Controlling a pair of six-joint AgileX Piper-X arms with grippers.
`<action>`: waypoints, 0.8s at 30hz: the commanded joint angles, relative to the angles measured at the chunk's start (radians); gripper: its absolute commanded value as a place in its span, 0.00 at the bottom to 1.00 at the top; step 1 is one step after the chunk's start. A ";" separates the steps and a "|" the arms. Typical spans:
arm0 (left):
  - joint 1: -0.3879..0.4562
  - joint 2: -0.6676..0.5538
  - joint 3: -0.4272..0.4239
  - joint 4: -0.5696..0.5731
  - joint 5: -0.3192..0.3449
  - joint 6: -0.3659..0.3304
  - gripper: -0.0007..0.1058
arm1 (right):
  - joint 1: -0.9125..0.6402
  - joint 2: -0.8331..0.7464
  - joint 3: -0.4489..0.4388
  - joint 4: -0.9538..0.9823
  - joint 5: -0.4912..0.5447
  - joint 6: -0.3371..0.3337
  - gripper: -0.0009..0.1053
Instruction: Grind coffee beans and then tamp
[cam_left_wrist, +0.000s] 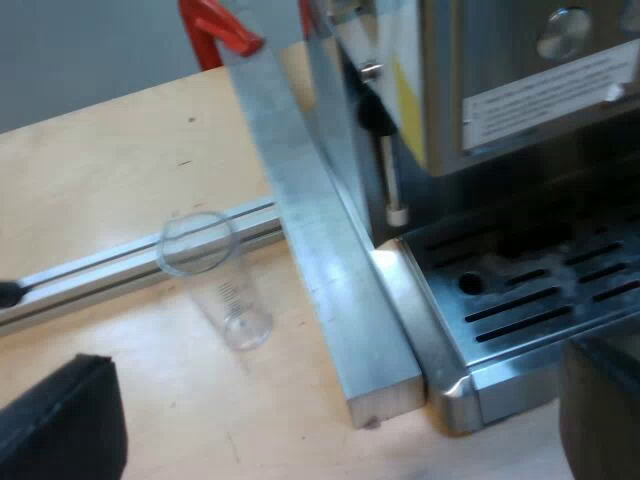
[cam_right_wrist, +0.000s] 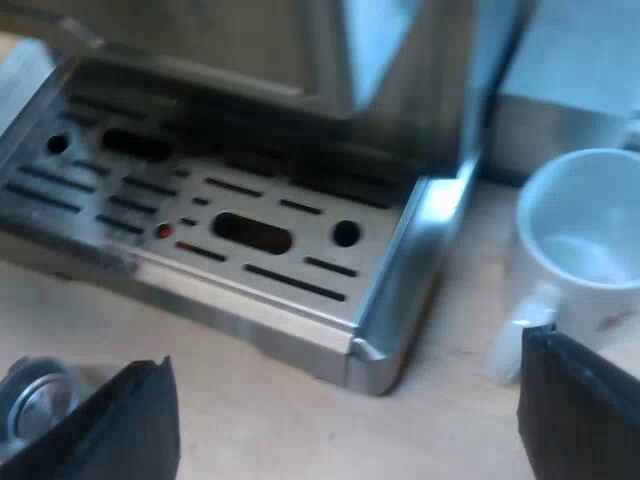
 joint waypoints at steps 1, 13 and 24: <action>-0.001 -0.004 -0.008 0.007 -0.013 -0.029 0.83 | -0.070 -0.055 -0.010 0.038 -0.010 -0.021 0.68; -0.001 -0.010 -0.008 0.088 -0.015 -0.081 0.83 | -0.349 -0.170 -0.010 0.213 -0.084 -0.127 0.68; -0.001 -0.165 -0.008 0.159 -0.015 -0.106 0.83 | -0.410 -0.277 -0.010 0.310 -0.084 -0.186 0.68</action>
